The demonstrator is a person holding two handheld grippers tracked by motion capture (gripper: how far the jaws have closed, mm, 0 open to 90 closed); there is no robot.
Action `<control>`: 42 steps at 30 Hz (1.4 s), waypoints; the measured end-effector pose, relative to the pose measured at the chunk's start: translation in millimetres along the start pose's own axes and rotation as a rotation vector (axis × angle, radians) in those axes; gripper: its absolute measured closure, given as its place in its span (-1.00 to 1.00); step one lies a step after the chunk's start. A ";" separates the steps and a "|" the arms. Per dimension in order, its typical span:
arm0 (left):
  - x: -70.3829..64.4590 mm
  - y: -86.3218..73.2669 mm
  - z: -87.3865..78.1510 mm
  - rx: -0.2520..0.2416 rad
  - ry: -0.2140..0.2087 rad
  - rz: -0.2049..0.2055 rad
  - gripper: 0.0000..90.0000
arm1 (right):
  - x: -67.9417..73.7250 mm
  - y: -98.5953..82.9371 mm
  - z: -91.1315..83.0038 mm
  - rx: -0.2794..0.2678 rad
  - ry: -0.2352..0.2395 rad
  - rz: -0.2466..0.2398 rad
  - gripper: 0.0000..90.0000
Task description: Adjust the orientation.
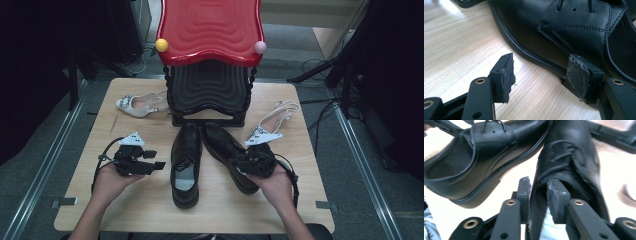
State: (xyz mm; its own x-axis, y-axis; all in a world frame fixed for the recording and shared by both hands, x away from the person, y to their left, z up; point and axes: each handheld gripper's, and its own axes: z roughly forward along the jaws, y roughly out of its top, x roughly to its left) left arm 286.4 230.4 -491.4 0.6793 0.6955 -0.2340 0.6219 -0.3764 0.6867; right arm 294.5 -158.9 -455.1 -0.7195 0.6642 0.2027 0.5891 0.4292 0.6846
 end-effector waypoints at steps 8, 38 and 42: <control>0.2 2.0 7.7 -0.014 0.012 -0.017 0.35 | -35.8 -11.2 -34.5 -0.107 -0.087 -0.008 0.99; 2.4 6.5 34.7 0.068 -0.049 -0.061 0.96 | -52.9 -16.7 16.9 0.048 -0.032 -0.008 1.00; 2.0 5.9 37.9 0.079 -0.048 -0.059 0.97 | -55.2 -12.8 24.8 0.054 -0.043 0.012 1.00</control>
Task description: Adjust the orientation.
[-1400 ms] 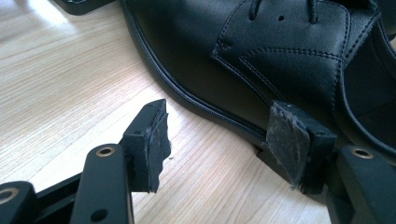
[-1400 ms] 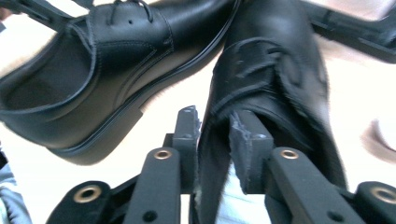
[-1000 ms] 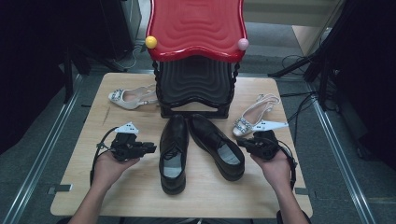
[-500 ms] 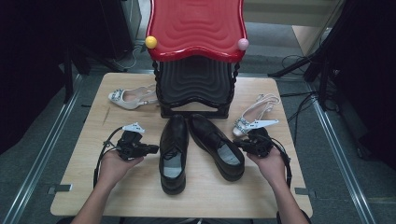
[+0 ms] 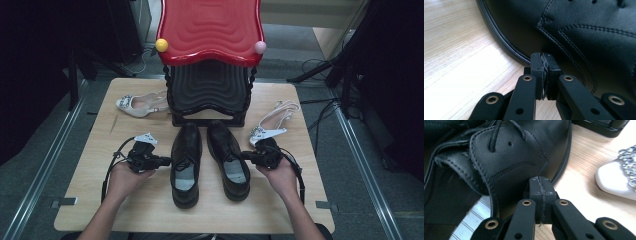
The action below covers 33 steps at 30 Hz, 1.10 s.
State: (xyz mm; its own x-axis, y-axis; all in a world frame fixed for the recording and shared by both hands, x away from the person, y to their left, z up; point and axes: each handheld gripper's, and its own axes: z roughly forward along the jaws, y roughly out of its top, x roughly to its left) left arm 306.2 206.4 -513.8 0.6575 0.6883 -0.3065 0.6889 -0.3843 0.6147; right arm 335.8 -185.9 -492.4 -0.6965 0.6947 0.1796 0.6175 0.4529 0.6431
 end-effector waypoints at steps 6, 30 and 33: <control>-1.3 0.0 1.9 -0.002 -0.018 -0.012 1.00 | 1.2 -0.4 3.4 -0.005 0.048 0.024 1.00; -28.0 1.1 20.0 0.016 -0.130 0.016 1.00 | 8.3 2.4 6.8 -0.029 0.055 0.036 1.00; -37.1 2.4 24.9 0.024 -0.146 0.038 1.00 | 3.6 1.8 2.4 -0.044 0.030 0.061 1.00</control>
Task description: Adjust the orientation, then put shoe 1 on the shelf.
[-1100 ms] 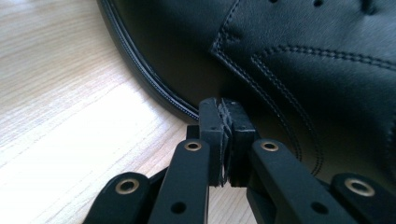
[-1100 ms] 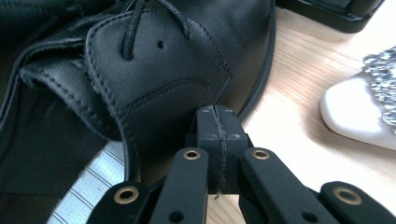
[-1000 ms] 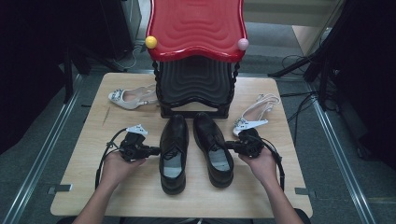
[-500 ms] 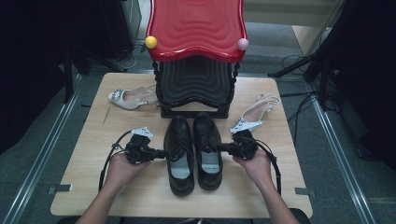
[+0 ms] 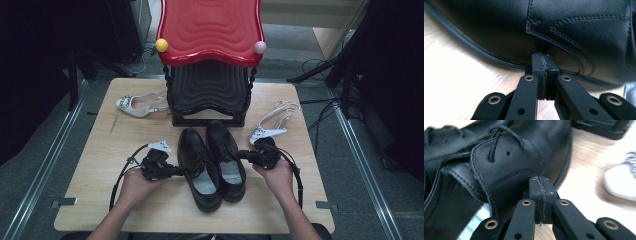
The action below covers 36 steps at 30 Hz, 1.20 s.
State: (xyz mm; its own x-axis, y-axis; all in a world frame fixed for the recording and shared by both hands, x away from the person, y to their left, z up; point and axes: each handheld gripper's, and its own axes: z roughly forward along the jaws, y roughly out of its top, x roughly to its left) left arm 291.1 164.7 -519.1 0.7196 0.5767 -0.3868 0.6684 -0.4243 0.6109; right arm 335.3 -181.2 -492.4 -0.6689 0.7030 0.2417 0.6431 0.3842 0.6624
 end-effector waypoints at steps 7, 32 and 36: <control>-14.2 3.4 11.9 0.012 -0.034 0.035 0.99 | -12.7 -1.9 -13.4 -0.055 -0.031 0.061 0.92; -0.7 18.7 -27.7 -0.017 0.061 0.034 0.17 | 21.0 -6.7 -50.7 -0.066 0.002 0.021 0.59; 3.0 22.4 -30.3 -0.024 0.064 0.032 0.06 | 35.0 -7.5 -49.5 -0.035 0.025 0.014 0.52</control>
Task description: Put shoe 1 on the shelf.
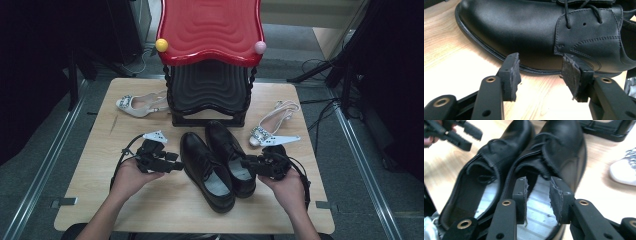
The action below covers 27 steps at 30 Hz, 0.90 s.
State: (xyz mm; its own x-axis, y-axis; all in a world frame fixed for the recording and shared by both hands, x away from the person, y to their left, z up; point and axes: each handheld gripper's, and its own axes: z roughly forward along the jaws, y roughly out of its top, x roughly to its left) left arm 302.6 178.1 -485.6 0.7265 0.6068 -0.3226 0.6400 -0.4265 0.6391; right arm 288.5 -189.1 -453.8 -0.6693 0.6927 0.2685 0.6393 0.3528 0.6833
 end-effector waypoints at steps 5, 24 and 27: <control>5.4 5.2 -1.6 0.003 0.009 0.002 -0.01 | 13.6 -0.1 3.7 0.029 0.029 -0.014 0.39; 18.7 15.4 -5.7 -0.004 0.027 0.021 -0.04 | 33.8 13.7 38.5 0.188 0.025 -0.065 0.27; 19.1 15.3 -6.7 -0.009 0.028 0.018 -0.04 | 34.7 16.9 47.1 0.218 0.032 -0.068 0.29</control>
State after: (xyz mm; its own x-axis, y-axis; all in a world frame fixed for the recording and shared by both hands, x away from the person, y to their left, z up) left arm 324.5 187.6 -477.3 0.7303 0.6177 -0.2917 0.6249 -0.4315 0.6506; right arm 293.9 -129.5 -464.9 -0.7232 0.6434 0.2509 0.6565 0.5278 0.5389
